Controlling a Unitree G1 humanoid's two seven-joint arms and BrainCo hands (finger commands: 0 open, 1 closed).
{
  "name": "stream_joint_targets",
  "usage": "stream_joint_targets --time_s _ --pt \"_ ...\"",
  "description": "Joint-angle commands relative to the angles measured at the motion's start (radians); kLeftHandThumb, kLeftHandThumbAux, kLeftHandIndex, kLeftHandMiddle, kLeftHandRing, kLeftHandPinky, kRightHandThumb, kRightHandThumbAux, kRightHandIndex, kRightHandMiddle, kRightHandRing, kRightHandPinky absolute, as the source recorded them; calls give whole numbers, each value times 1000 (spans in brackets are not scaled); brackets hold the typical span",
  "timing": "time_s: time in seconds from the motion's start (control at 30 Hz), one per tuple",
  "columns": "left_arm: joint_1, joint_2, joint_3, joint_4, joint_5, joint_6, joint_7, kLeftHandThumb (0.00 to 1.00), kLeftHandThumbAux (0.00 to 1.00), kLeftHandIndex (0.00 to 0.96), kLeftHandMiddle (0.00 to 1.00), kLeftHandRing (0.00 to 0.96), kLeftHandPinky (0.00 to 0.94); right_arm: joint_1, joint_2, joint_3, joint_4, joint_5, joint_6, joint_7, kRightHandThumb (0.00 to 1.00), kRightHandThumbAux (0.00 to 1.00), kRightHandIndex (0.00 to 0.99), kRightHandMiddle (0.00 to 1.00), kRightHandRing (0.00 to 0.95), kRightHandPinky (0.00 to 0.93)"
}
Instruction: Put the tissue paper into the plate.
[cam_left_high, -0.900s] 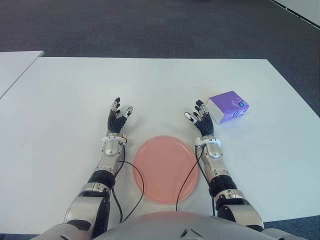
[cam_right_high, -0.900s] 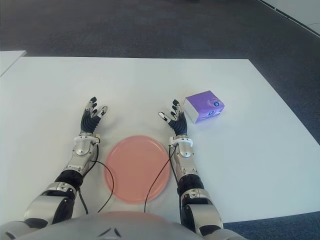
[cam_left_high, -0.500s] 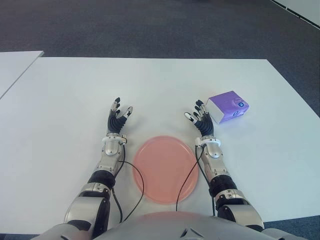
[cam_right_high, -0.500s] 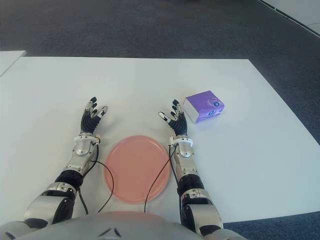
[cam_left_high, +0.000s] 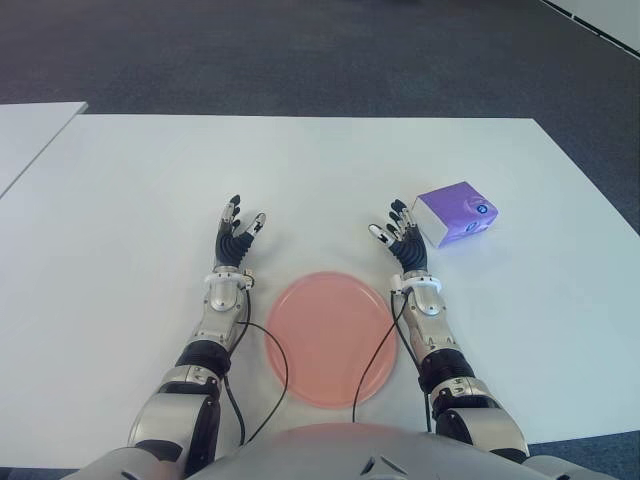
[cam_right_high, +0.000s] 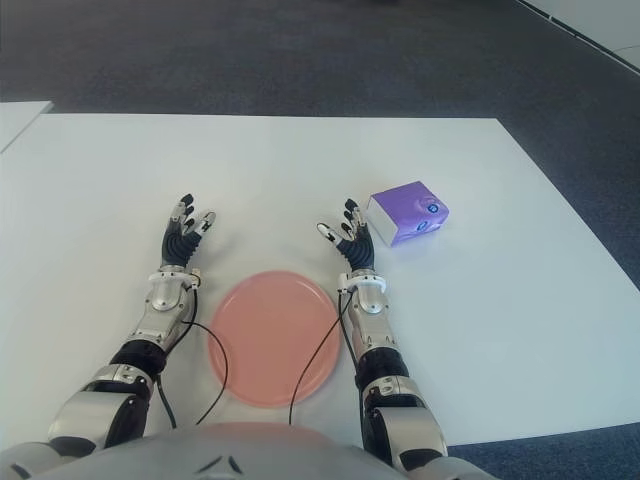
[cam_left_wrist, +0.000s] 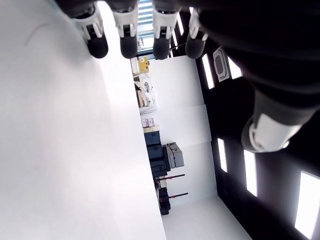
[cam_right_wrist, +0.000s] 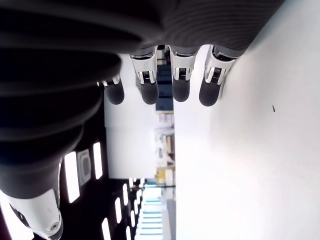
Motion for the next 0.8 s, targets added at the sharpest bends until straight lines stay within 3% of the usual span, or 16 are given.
stream_joint_targets --time_s 0.03,0.17,0.4,0.53,0.8 --pt "30 -17 -8 35 8 36 11 55 539 0 0 0 0 40 5 1 37 -1 56 0 107 680 0 0 0 0" --pt "23 -17 -6 45 5 33 8 54 542 0 0 0 0 49 4 7 -58 1 58 4 116 678 0 0 0 0" --pt "8 -16 -4 69 1 31 5 52 540 0 0 0 0 22 -21 16 -367 -1 177 19 102 674 0 0 0 0" --pt "0 -16 -5 81 4 28 8 56 544 0 0 0 0 -65 -21 18 -440 -11 200 4 86 663 0 0 0 0" --pt "-8 -18 -10 99 9 25 19 64 542 0 0 0 0 -225 -61 1 -470 -25 216 -17 83 654 6 0 0 0"
